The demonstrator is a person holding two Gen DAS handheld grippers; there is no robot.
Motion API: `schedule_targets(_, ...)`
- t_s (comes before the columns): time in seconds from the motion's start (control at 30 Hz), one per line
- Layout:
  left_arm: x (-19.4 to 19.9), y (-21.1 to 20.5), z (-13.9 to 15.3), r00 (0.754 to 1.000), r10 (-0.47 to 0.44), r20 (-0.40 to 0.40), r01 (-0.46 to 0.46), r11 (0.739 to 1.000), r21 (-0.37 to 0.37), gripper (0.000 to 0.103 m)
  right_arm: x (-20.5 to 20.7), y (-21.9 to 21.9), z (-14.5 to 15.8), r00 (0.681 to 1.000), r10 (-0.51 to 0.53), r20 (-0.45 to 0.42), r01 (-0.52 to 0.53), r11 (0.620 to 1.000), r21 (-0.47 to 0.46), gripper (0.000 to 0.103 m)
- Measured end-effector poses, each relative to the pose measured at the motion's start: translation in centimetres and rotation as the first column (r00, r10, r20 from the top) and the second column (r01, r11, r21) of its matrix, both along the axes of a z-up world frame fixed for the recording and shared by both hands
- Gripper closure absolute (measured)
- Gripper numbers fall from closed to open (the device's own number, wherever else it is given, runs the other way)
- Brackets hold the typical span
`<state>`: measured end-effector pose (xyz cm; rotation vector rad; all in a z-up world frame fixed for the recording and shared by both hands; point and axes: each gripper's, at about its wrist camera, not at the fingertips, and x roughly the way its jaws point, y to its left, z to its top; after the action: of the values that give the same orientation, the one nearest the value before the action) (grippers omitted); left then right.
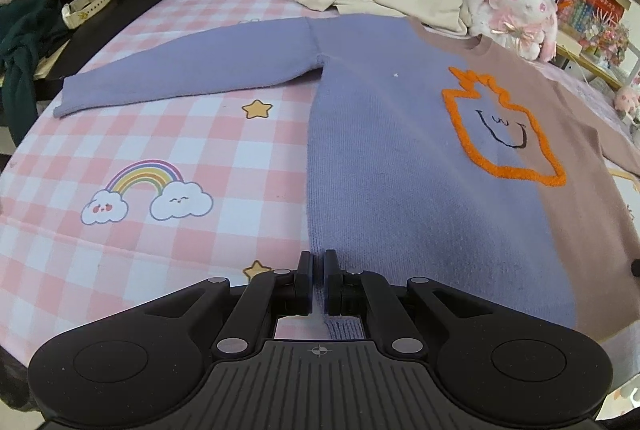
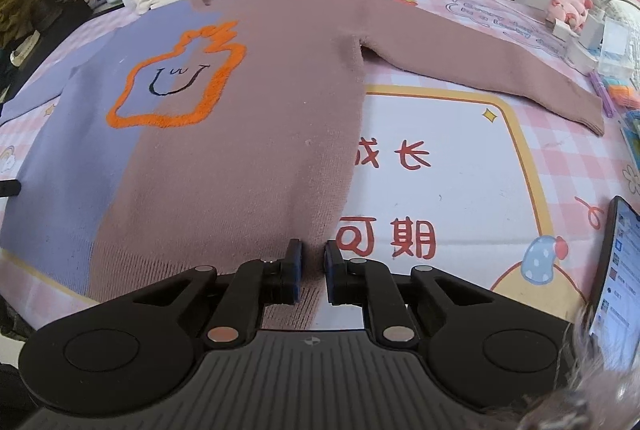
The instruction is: Fold clothes
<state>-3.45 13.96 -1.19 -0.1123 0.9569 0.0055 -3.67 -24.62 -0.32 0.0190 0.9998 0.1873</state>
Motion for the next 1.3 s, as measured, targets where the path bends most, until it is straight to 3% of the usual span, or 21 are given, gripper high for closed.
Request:
schedule_targets(0.4, -0.2, 0.1, 0.0, 1.000, 0.004, 0.002, -0.004, 1.000, 0.001, 0.099, -0.1, 0.6, 0.0, 1.000, 0.029, 0.006, -0.029, 0.999, -0.015, 0.092)
schedule_targets(0.9, 0.1, 1.8, -0.2, 1.000, -0.025, 0.018, 0.026, 0.998, -0.064, 0.099, 0.0, 1.2, -0.1, 0.997, -0.072, -0.004, 0.072, 0.997, 0.021, 0.091)
schedule_targets(1.17, -0.4, 2.3, -0.4, 0.998, -0.054, 0.029, 0.057, 0.993, -0.102, 0.099, -0.6, 1.7, -0.2, 0.996, -0.078, 0.035, 0.080, 0.996, -0.035, 0.088)
schedule_targets(1.3, -0.5, 1.9, -0.4, 0.998, -0.051, 0.041, 0.054, 0.995, -0.083, 0.098, -0.8, 1.7, -0.3, 0.995, -0.090, 0.044, 0.091, 0.995, -0.032, 0.087)
